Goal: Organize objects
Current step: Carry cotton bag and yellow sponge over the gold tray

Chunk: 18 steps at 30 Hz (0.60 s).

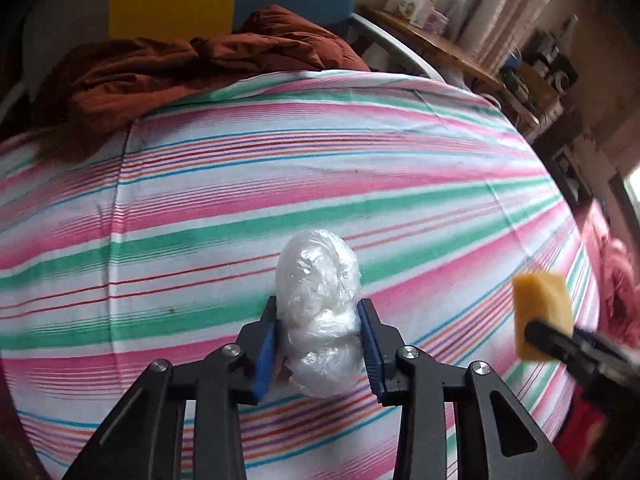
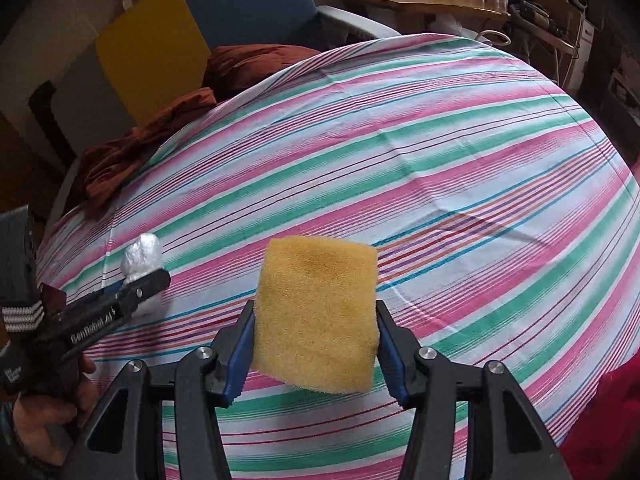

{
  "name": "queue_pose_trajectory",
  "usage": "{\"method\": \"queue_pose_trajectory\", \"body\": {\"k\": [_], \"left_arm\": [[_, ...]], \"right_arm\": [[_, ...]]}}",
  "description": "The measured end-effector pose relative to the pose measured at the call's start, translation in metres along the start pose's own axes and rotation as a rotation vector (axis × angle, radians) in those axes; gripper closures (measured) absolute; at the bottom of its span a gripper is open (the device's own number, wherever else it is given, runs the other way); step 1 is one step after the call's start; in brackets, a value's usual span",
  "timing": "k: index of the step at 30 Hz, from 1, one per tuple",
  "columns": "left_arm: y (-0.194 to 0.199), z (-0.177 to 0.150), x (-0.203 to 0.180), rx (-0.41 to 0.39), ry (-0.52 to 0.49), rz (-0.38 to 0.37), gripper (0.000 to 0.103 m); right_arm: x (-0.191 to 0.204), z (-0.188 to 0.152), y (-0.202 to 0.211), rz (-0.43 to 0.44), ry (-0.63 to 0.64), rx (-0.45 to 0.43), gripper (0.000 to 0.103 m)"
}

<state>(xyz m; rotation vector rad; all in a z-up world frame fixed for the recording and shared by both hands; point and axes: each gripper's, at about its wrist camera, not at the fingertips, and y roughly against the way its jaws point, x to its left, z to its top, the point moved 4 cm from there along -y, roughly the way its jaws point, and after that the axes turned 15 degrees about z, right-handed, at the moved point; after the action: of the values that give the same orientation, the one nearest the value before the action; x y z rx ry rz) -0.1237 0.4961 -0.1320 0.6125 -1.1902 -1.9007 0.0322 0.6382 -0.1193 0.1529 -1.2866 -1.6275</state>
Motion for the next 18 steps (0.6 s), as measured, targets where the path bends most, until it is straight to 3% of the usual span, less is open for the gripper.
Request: {"method": "queue_pose_trajectory", "body": {"k": [8, 18], "left_arm": [[0.026, -0.042, 0.015, -0.058, -0.082, 0.067, 0.066], [0.076, -0.067, 0.039, -0.164, -0.074, 0.106, 0.066]], "right_arm": [[0.014, 0.001, 0.000, 0.050, 0.043, 0.000, 0.048], [0.019, -0.001, -0.002, 0.045, 0.063, 0.018, 0.048]]}}
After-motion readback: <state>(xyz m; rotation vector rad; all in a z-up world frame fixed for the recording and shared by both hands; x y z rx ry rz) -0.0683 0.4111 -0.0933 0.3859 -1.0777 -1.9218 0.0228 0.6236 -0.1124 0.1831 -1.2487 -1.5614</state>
